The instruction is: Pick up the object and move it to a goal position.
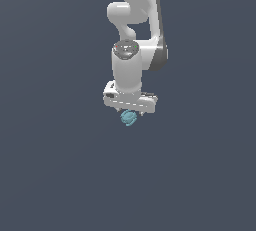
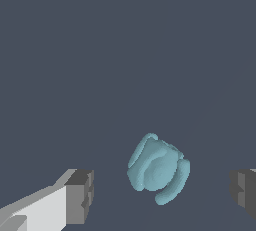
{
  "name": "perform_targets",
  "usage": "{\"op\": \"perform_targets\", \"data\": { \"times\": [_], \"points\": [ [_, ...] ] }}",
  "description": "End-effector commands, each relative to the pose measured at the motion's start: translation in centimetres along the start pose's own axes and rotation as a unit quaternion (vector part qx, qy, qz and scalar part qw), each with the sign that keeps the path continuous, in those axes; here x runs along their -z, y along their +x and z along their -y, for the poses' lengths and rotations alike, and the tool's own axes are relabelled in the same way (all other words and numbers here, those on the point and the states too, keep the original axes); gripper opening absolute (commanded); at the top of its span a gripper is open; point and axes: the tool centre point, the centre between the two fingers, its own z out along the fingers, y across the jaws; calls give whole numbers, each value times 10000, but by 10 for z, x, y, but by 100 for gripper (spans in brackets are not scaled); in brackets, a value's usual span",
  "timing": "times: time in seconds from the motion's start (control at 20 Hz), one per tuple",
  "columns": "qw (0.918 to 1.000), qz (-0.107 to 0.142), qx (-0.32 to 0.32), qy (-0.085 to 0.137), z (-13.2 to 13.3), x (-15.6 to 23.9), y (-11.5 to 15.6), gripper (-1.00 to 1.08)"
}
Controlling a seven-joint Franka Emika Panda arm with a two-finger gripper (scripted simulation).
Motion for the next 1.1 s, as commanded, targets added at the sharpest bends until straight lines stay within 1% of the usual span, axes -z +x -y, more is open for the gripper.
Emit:
{"op": "perform_targets", "data": {
  "times": [0.0,0.15,0.35,0.7,1.05],
  "points": [
    [9996,0,-270,-22,-1,-6,-4,100],
    [9979,-4,-650,-55,-3,-15,-9,100],
    [9931,-14,-1168,-99,-6,-26,-17,100],
    [9797,-46,-1998,-173,-12,-43,-29,100],
    [9675,-75,-2519,-218,-16,-53,-37,100]
  ]
}}
